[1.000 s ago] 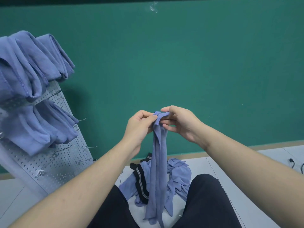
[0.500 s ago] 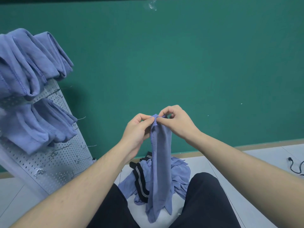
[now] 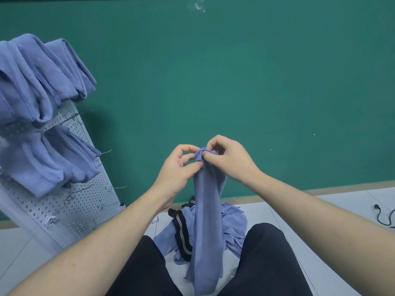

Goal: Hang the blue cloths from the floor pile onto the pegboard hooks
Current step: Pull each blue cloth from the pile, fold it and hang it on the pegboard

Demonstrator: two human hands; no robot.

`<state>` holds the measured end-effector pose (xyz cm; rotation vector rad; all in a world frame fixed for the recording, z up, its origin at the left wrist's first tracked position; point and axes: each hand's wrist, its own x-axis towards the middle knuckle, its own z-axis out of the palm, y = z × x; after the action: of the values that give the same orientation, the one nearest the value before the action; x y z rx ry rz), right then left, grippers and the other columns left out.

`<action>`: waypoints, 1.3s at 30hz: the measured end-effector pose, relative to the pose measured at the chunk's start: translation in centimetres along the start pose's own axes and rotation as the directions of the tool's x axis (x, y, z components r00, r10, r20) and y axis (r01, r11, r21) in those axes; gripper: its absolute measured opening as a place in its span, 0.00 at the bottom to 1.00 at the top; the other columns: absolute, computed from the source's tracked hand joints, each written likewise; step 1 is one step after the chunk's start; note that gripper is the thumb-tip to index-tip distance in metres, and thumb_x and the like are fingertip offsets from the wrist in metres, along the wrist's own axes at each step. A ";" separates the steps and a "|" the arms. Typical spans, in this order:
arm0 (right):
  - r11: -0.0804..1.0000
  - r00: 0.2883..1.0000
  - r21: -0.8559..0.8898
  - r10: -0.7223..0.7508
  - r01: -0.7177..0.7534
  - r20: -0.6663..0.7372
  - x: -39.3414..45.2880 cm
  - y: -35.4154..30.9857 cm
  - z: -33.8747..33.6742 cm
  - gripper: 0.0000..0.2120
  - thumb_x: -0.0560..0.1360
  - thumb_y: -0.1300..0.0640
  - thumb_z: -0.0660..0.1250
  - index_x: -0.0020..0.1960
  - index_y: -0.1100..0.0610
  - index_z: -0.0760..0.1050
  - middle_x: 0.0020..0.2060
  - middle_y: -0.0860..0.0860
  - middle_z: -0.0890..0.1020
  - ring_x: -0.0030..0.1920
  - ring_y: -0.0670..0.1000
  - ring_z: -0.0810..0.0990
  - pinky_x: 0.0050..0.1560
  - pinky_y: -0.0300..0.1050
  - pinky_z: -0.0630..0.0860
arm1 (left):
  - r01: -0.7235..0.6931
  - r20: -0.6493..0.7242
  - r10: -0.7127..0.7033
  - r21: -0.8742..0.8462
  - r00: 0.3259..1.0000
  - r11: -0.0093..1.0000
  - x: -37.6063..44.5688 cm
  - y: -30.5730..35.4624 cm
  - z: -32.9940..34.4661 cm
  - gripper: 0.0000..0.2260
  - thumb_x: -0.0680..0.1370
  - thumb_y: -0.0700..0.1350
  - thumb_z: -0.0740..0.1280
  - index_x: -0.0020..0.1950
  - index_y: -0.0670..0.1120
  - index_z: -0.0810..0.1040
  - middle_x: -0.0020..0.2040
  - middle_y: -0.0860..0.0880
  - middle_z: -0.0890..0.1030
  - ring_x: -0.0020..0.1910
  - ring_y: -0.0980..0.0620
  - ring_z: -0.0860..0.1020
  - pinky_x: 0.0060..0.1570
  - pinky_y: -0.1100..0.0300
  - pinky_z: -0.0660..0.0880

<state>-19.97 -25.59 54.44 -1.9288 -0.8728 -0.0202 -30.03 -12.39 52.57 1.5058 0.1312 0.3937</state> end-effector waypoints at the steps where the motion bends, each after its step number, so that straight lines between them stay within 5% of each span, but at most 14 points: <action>1: 1.000 1.000 0.007 -0.007 0.007 0.029 0.0 -0.1 -0.1 0.07 0.74 0.54 0.72 0.40 0.49 0.75 0.33 0.43 0.79 0.33 0.42 0.74 0.39 0.43 0.72 | -0.018 -0.041 0.019 0.024 0.999 1.000 0.0 0.0 0.0 0.12 0.79 0.35 0.68 0.59 0.48 0.75 0.55 0.48 0.86 0.55 0.52 0.83 0.61 0.52 0.76; 6: 0.999 0.992 -0.025 -0.020 0.023 0.122 0.3 -0.2 -0.5 0.08 0.75 0.50 0.72 0.41 0.49 0.75 0.29 0.44 0.77 0.29 0.44 0.71 0.34 0.40 0.69 | -0.035 -0.102 0.039 0.044 0.994 0.998 0.1 0.3 -0.4 0.10 0.80 0.36 0.67 0.52 0.50 0.84 0.49 0.49 0.87 0.49 0.54 0.84 0.59 0.54 0.77; 10: 0.999 0.927 0.033 0.001 -0.014 0.374 0.5 0.3 -2.0 0.11 0.74 0.51 0.75 0.38 0.51 0.75 0.30 0.43 0.76 0.32 0.45 0.69 0.37 0.40 0.68 | -0.025 -0.114 0.035 0.090 0.993 0.996 0.3 0.6 -1.2 0.12 0.80 0.35 0.67 0.49 0.51 0.85 0.49 0.49 0.87 0.49 0.53 0.83 0.61 0.52 0.77; 14: 0.985 0.854 -0.165 0.043 0.050 0.518 0.6 0.9 -3.4 0.15 0.74 0.49 0.75 0.37 0.56 0.75 0.30 0.45 0.74 0.32 0.46 0.68 0.35 0.40 0.66 | -0.024 -0.133 0.047 0.170 0.990 0.985 0.7 0.9 -2.3 0.17 0.78 0.34 0.68 0.41 0.55 0.88 0.48 0.52 0.87 0.50 0.57 0.83 0.63 0.52 0.77; 18: 0.915 0.844 -0.363 0.051 0.174 0.534 0.9 1.2 -4.5 0.20 0.78 0.43 0.69 0.38 0.59 0.73 0.30 0.49 0.72 0.31 0.47 0.66 0.32 0.40 0.65 | -0.002 -0.153 0.047 0.284 0.987 0.959 0.6 0.8 -3.4 0.21 0.77 0.32 0.67 0.38 0.57 0.87 0.46 0.56 0.87 0.49 0.61 0.83 0.63 0.54 0.77; 22: 0.842 0.854 -0.456 -0.013 0.289 0.519 1.2 1.2 -5.0 0.19 0.79 0.41 0.66 0.38 0.54 0.71 0.35 0.53 0.78 0.38 0.54 0.75 0.42 0.48 0.74 | 0.005 -0.145 0.041 0.303 0.989 0.953 0.2 1.0 -4.0 0.14 0.77 0.35 0.71 0.44 0.55 0.87 0.48 0.56 0.87 0.53 0.59 0.83 0.65 0.54 0.75; 32: 0.788 0.812 -0.435 -0.137 0.436 0.567 1.4 -0.1 -5.8 0.14 0.79 0.40 0.64 0.45 0.49 0.79 0.37 0.45 0.81 0.43 0.52 0.79 0.49 0.51 0.77 | -0.003 -0.192 0.091 0.417 0.977 0.909 -0.2 1.7 -4.9 0.08 0.74 0.39 0.75 0.44 0.54 0.86 0.44 0.59 0.86 0.45 0.67 0.81 0.47 0.77 0.71; 39: 0.694 0.812 -0.476 -0.282 0.541 0.511 2.3 -0.4 -6.8 0.17 0.77 0.39 0.66 0.38 0.51 0.73 0.35 0.44 0.77 0.43 0.49 0.73 0.49 0.52 0.74 | -0.040 -0.192 0.135 0.431 0.972 0.902 -0.1 2.2 -5.2 0.08 0.73 0.40 0.76 0.42 0.54 0.86 0.41 0.59 0.86 0.43 0.65 0.81 0.48 0.74 0.73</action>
<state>-16.19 -29.51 59.10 -2.3107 -1.7656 -0.2115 -32.19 -7.52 54.39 1.9014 0.3411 0.6339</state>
